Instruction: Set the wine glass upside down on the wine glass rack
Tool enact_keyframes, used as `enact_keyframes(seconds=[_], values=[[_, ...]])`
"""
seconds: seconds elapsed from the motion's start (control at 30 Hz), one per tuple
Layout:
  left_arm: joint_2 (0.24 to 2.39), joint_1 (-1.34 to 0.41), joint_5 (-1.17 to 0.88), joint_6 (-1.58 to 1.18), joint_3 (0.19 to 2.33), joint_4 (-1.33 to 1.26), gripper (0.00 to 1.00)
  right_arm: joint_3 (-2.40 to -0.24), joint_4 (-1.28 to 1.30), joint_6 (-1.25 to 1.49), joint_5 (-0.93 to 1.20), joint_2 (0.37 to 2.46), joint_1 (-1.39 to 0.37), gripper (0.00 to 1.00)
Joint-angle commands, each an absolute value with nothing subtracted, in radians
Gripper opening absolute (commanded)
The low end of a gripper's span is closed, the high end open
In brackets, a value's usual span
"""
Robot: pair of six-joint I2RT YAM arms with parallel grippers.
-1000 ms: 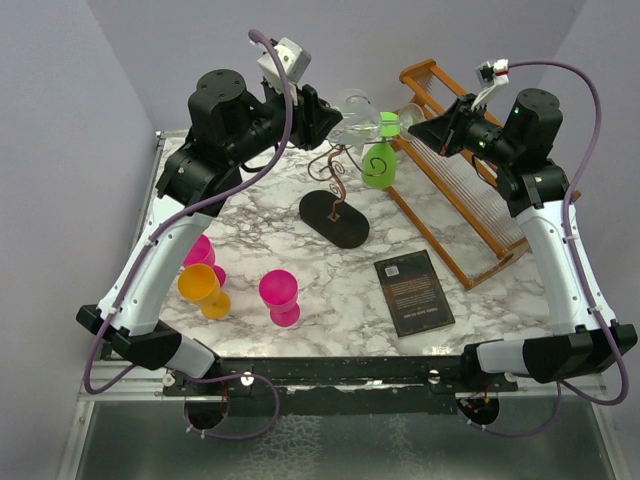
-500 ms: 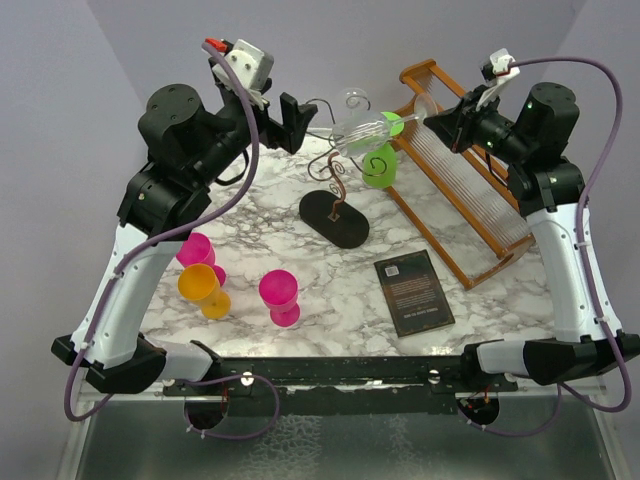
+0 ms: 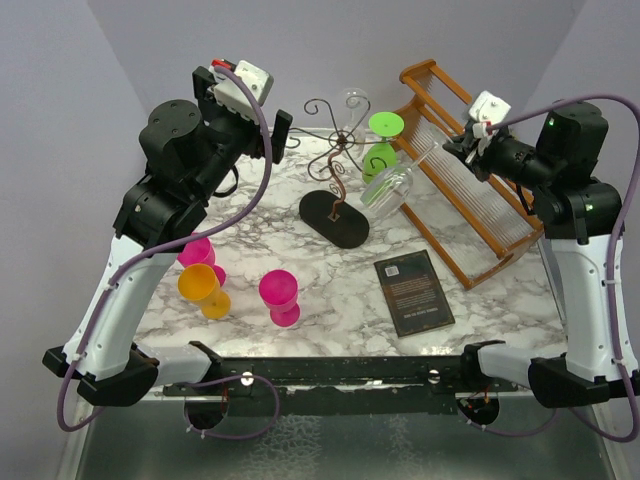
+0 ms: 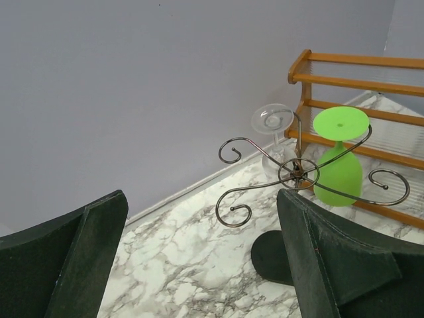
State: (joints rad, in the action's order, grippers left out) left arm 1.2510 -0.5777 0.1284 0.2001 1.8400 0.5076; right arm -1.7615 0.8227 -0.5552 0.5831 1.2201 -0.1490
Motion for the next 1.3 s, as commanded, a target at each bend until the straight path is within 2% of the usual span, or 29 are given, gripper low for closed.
enact_keyframes(seconds=[0.0,0.23,0.67,1.27], values=[[1.251,-0.574,0.163,0.225,1.83,0.499,0.98,-1.711,0.921,-0.859,0.593,1.174,-0.148,0.01],[1.264,-0.571,0.161,0.235,1.83,0.499,0.98,-1.649,0.932,-1.076,0.605,1.18,-0.15,0.01],[1.27,-0.562,0.18,0.257,1.839,0.492,0.98,-1.693,0.873,-1.361,0.693,1.298,-0.182,0.01],[1.285,-0.548,0.183,0.261,1.859,0.483,0.98,-1.764,0.862,-1.535,0.787,1.391,-0.233,0.01]])
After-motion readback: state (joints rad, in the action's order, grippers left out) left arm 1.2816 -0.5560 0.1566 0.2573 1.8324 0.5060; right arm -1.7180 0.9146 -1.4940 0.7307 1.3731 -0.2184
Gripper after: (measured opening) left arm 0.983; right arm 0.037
